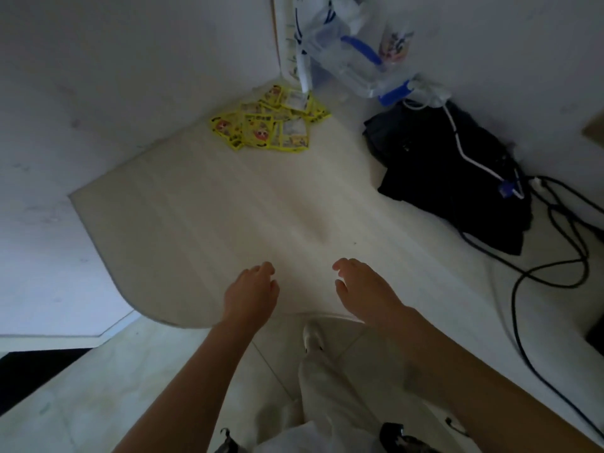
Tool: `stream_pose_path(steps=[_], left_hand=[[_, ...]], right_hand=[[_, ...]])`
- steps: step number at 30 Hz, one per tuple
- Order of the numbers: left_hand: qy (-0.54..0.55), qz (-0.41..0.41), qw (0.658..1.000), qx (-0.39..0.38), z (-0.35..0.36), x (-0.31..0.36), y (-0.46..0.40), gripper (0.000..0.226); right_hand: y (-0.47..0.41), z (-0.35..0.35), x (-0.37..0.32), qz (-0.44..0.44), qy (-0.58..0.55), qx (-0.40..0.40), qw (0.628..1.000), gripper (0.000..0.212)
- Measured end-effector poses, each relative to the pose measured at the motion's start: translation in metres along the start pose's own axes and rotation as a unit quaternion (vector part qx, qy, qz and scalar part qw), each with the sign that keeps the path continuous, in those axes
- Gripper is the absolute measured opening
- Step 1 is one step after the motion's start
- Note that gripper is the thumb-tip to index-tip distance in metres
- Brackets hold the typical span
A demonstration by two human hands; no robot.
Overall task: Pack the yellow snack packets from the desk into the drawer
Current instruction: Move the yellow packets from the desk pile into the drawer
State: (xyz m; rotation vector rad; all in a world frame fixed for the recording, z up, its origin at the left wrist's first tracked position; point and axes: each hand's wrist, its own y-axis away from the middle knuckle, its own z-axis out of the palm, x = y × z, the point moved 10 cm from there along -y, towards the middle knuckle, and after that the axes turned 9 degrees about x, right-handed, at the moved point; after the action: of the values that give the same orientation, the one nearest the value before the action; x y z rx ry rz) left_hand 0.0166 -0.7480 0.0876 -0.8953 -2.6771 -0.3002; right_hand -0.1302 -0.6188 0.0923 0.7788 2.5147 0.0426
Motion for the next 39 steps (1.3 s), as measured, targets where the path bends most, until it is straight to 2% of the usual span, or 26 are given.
stream_pose_path(steps=[4,11,30,34,39], left_hand=[[0.000,-0.054,0.999,0.005,-0.010,-0.013,-0.049,0.026],[-0.011,-0.096,0.995,0.003,-0.021,-0.023,-0.113,0.026],[0.033,-0.123,0.992,0.012,-0.045,-0.053,-0.327,0.034],[0.026,-0.125,0.992,0.003,-0.039,-0.052,-0.365,0.032],[0.023,-0.143,0.990,0.005,-0.023,-0.050,-0.403,0.045]], right_hand=[[-0.052,-0.011,-0.003,-0.027,0.009,-0.018,0.999,0.032],[-0.138,-0.025,-0.010,-0.047,0.011,-0.041,0.998,0.032],[-0.343,-0.051,-0.014,0.004,0.017,-0.033,0.999,0.026],[-0.383,-0.044,-0.007,0.065,-0.015,-0.030,0.997,0.022],[-0.416,-0.030,0.012,0.202,-0.061,-0.011,0.977,0.043]])
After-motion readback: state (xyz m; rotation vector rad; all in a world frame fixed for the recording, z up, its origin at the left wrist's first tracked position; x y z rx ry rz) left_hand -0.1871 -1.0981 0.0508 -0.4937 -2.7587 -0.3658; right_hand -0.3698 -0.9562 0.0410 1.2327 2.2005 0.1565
